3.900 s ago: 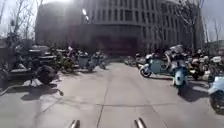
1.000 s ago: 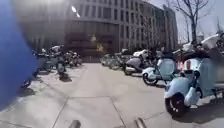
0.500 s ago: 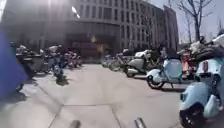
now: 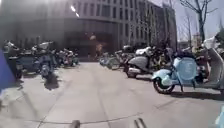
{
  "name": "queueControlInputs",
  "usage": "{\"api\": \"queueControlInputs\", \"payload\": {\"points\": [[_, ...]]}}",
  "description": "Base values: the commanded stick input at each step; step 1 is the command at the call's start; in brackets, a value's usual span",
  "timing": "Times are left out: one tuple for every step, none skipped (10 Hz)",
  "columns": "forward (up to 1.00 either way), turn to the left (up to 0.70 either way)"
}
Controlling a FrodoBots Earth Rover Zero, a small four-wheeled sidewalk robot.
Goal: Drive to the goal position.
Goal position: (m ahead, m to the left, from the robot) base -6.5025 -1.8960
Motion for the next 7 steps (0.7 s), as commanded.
{"api": "queueControlInputs", "payload": {"points": [[0.00,-0.32],[0.00,-0.77],[0.00,-0.60],[0.00,-0.18],[0.00,0.00],[0.00,0.00],[0.00,0.00]]}}
